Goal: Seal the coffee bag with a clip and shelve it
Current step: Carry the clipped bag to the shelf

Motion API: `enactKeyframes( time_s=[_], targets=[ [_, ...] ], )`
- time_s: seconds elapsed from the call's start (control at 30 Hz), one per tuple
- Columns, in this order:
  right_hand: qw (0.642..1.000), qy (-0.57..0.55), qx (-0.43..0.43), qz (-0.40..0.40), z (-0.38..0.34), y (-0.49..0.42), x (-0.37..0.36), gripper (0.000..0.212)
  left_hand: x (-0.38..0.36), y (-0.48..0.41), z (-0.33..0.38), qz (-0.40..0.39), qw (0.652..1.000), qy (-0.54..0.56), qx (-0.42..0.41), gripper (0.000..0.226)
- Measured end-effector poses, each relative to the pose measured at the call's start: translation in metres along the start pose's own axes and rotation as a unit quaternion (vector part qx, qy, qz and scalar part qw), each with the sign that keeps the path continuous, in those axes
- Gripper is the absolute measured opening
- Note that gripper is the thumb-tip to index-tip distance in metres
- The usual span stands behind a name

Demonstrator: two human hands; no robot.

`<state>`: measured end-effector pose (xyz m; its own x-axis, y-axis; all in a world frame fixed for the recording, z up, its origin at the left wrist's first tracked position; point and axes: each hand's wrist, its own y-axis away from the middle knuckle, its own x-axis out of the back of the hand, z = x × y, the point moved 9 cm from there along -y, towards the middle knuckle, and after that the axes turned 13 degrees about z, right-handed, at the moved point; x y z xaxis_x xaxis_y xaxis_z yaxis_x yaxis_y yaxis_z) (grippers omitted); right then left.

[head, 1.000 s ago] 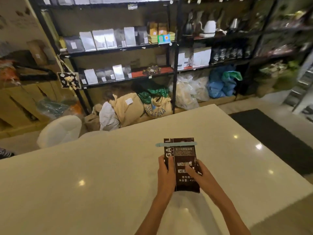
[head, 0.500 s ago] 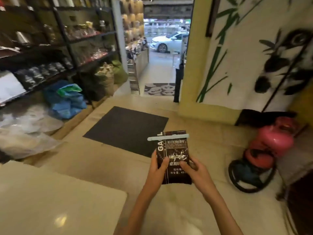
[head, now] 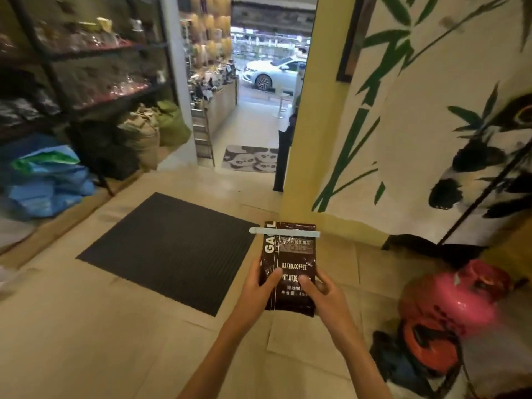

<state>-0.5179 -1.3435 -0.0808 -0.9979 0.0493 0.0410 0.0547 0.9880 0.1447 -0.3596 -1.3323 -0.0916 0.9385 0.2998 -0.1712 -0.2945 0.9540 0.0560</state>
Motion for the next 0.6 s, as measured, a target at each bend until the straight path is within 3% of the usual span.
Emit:
enactKeyframes(
  time_s=[0.13,0.3,0.47,0.6],
  targets=[
    [0.994,0.024,0.026,-0.103,-0.013,-0.112,-0.091,0.035,0.056,-0.106,0.006,0.113,0.993,0.011,-0.021,0.053],
    [0.951,0.051,0.047,-0.302,-0.026,-0.189,-0.268,0.031,0.176,-0.178,0.024,0.325,0.944,0.022,-0.056,0.049],
    [0.849,0.088,0.04,-0.52,-0.035,-0.165,-0.472,0.03,0.33,-0.167,0.055,0.534,0.842,0.039,-0.071,0.046],
    [0.776,0.095,0.043,-0.621,-0.021,-0.115,-0.614,0.033,0.447,-0.142,0.063,0.644,0.758,0.041,-0.099,0.049]
  ],
)
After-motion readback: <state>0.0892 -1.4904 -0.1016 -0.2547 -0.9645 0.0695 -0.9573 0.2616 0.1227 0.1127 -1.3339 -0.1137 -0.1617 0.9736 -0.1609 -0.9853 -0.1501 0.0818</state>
